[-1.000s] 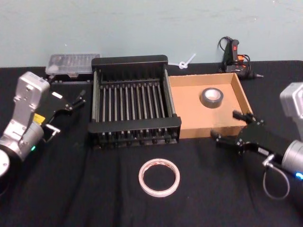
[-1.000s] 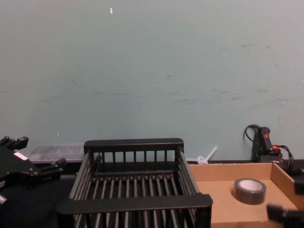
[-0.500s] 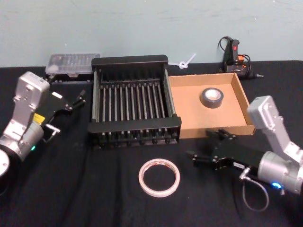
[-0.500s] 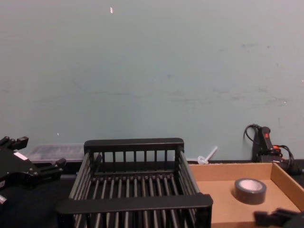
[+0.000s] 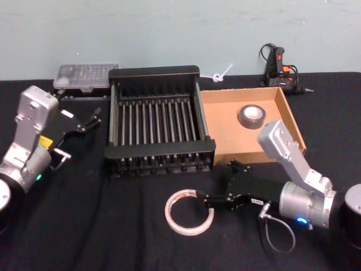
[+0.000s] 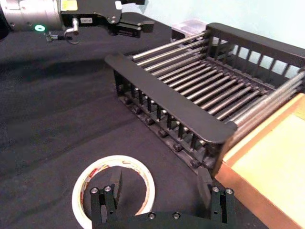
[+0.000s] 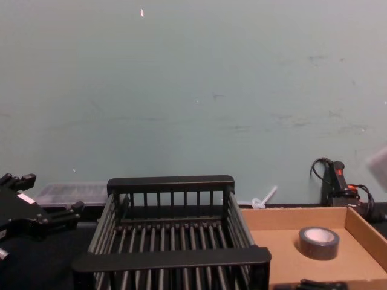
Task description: Pick up the white tape and place it into the black box , Pick up the silver tape and place it into the brown box.
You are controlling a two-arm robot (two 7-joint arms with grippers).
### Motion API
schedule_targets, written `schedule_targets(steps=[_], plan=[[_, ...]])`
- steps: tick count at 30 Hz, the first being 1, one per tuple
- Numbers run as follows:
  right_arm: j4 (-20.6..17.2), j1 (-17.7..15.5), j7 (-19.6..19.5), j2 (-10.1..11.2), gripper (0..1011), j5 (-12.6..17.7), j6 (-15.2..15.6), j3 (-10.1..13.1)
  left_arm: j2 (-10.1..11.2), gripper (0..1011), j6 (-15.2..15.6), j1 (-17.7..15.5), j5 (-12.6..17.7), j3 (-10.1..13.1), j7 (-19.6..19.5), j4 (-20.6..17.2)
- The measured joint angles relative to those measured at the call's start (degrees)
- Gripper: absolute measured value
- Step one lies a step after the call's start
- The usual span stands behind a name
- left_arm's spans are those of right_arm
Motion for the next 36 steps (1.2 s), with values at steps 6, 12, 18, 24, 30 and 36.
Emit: schedule_targets(steps=[6, 12, 18, 24, 30, 36], plan=[[2.3, 1.5, 0.2, -1.1, 1002, -1.2, -1.9, -1.5, 0.0, 1001, 0.0, 0.0, 0.0, 0.0, 0.0, 0.0], [4.9, 1.9, 0.2, -2.2, 1002, -2.5, -5.3, -2.2, 0.0, 1001, 0.0, 0.0, 0.0, 0.0, 0.0, 0.0], [6.0, 1.9, 0.1, -2.8, 1003, -3.3, -6.6, -2.5, 0.0, 1001, 0.0, 0.0, 0.0, 0.0, 0.0, 0.0], [6.1, 1.8, 0.3, -2.6, 1002, -4.1, -6.6, -2.6, 0.0, 1001, 0.0, 0.0, 0.0, 0.0, 0.0, 0.0], [5.8, 2.2, 0.9, -1.9, 1002, -4.9, -5.4, -3.0, 0.0, 1002, 0.0, 0.0, 0.0, 0.0, 0.0, 0.0], [5.7, 2.4, 1.3, -1.6, 1002, -5.3, -4.2, -3.2, 0.0, 1001, 0.0, 0.0, 0.0, 0.0, 0.0, 0.0]])
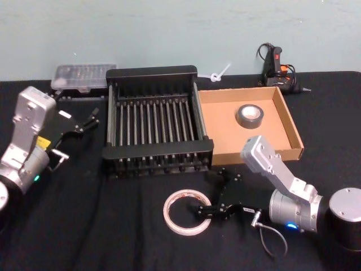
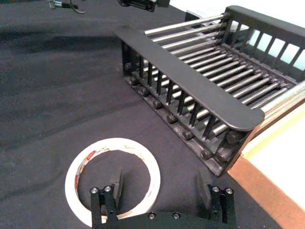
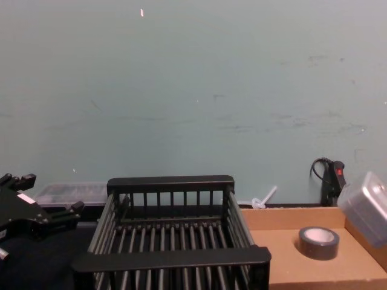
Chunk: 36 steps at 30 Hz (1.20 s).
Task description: Pick up the white tape and place it into the black box , Pick up the silver tape and place it into the brown box.
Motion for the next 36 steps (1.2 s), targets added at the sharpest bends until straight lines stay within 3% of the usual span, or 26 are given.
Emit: schedule_targets(steps=[36], plan=[[0.6, 0.6, 0.1, -0.8, 1002, -0.5, 2.5, -1.1, 0.0, 1001, 0.0, 0.0, 0.0, 0.0, 0.0, 0.0]])
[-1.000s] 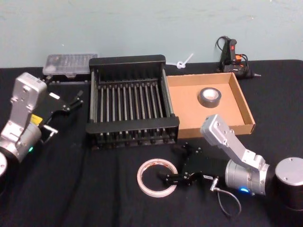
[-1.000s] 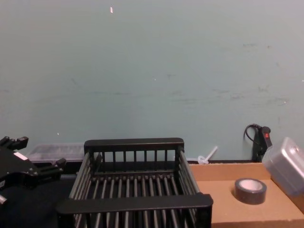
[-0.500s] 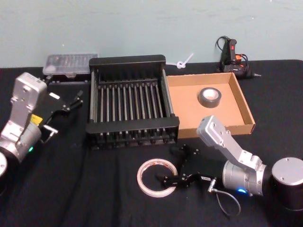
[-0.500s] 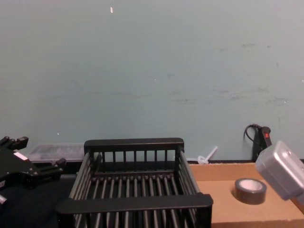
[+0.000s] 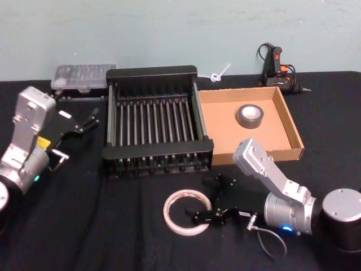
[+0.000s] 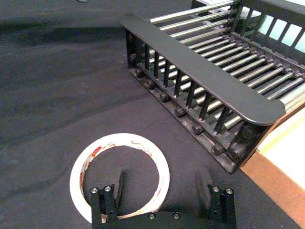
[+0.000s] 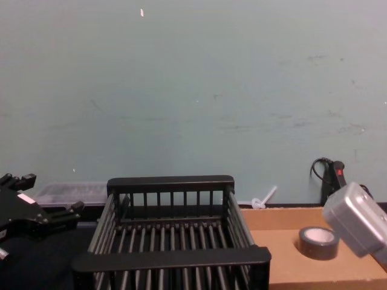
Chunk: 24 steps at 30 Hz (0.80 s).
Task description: Pick up the white tape and place it into the black box , Pick up the silver tape and place it into the brown box.
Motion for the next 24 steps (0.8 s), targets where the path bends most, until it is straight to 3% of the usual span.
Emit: schedule_targets(steps=[12, 20, 24], plan=[[0.0, -0.1, 0.0, 0.0, 1002, 0.0, 0.0, 0.1, 0.0, 1001, 0.0, 0.0, 0.0, 0.0, 0.0, 0.0], [0.0, -0.1, 0.0, 0.0, 836, 0.0, -0.1, 0.1, 0.0, 1001, 0.0, 0.0, 0.0, 0.0, 0.0, 0.0], [0.0, -0.1, 0.0, 0.0, 687, 0.0, -0.1, 0.1, 0.0, 1001, 0.0, 0.0, 0.0, 0.0, 0.0, 0.0]])
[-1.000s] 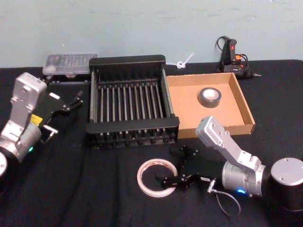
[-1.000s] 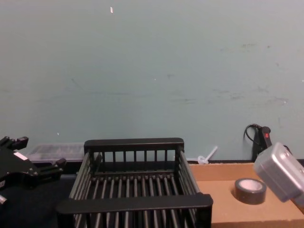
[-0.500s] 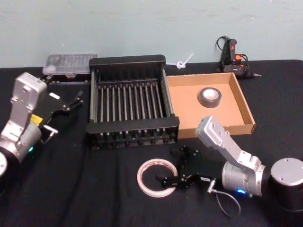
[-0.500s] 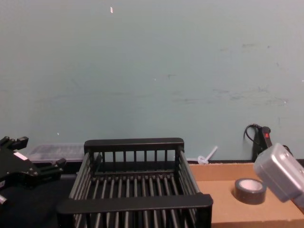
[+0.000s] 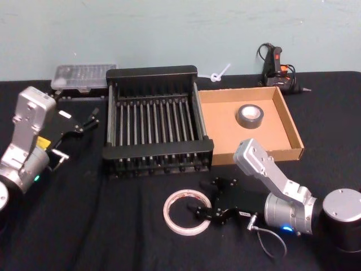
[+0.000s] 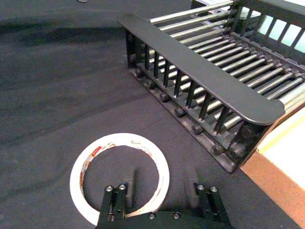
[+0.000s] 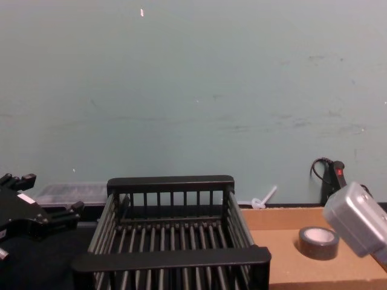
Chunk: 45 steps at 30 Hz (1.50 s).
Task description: Pick up the white tape and place it into the black box , Pick up the silver tape and place it into the brown box.
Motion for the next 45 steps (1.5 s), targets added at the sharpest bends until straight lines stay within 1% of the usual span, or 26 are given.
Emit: schedule_targets(steps=[2, 9, 10, 11, 12, 13, 14, 15, 18, 24, 32, 37, 45], plan=[[0.0, 0.0, 0.0, 0.0, 648, 0.0, 0.0, 0.0, 0.0, 1001, 0.0, 0.0, 0.0, 0.0, 0.0, 0.0], [0.0, 0.0, 0.0, 0.0, 403, 0.0, 0.0, 0.0, 0.0, 1001, 0.0, 0.0, 0.0, 0.0, 0.0, 0.0], [0.0, 0.0, 0.0, 0.0, 403, 0.0, 0.0, 0.0, 0.0, 1002, 0.0, 0.0, 0.0, 0.0, 0.0, 0.0], [0.0, 0.0, 0.0, 0.0, 343, 0.0, 0.0, 0.0, 0.0, 1001, 0.0, 0.0, 0.0, 0.0, 0.0, 0.0], [0.0, 0.0, 0.0, 0.0, 329, 0.0, 0.0, 0.0, 0.0, 1002, 0.0, 0.0, 0.0, 0.0, 0.0, 0.0], [0.0, 0.0, 0.0, 0.0, 282, 0.0, 0.0, 0.0, 0.0, 1001, 0.0, 0.0, 0.0, 0.0, 0.0, 0.0], [0.0, 0.0, 0.0, 0.0, 268, 0.0, 0.0, 0.0, 0.0, 1001, 0.0, 0.0, 0.0, 0.0, 0.0, 0.0], [0.0, 0.0, 0.0, 0.0, 224, 0.0, 0.0, 0.0, 0.0, 1001, 0.0, 0.0, 0.0, 0.0, 0.0, 0.0], [0.0, 0.0, 0.0, 0.0, 150, 0.0, 0.0, 0.0, 0.0, 1002, 0.0, 0.0, 0.0, 0.0, 0.0, 0.0], [0.0, 0.0, 0.0, 0.0, 90, 0.0, 0.0, 0.0, 0.0, 1001, 0.0, 0.0, 0.0, 0.0, 0.0, 0.0], [0.0, -0.1, 0.1, 0.0, 90, 0.2, -0.2, 0.1, 0.0, 1001, 0.0, 0.0, 0.0, 0.0, 0.0, 0.0], [-0.5, -0.2, 0.4, 0.2, 90, 1.1, -1.0, 0.7, 0.0, 1001, 0.0, 0.0, 0.0, 0.0, 0.0, 0.0], [-2.7, -0.1, 2.0, 1.4, 90, 3.2, -3.1, 1.8, 0.0, 1001, 0.0, 0.0, 0.0, 0.0, 0.0, 0.0]])
